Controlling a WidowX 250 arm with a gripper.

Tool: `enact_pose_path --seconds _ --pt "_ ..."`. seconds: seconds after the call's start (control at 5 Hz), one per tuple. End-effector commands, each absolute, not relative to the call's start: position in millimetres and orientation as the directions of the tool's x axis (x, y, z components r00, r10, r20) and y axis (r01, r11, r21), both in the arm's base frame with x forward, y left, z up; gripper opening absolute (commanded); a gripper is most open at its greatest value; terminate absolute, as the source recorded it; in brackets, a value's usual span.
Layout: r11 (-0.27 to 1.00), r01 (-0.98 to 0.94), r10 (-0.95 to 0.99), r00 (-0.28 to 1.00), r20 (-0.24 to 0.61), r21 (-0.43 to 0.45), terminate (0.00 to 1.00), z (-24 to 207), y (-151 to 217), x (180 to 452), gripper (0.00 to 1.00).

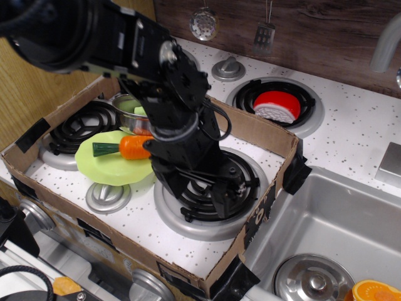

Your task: Take carrot off plate

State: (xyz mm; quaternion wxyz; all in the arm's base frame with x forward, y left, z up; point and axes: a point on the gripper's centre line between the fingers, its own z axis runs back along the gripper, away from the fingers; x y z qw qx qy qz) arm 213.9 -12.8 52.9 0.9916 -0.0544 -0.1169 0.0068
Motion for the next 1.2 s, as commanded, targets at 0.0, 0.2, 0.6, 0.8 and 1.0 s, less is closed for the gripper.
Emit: enact_pose_path --seconds 0.0,0.2,0.6,0.8,1.0 --pt "0.945 0.320 -0.326 0.909 0.259 0.064 0.00 84 14 231 1.00" --pt "0.902 0.413 -0.430 0.879 0.207 0.122 0.00 92 31 242 1.00" --pt "0.896 0.377 -0.420 0.891 0.174 0.236 0.00 89 56 238 1.00" --pt "0.886 0.376 -0.429 0.887 0.171 0.270 0.00 84 68 234 1.00" --pt "0.888 0.388 -0.432 0.888 0.159 0.248 0.00 73 85 232 1.00"
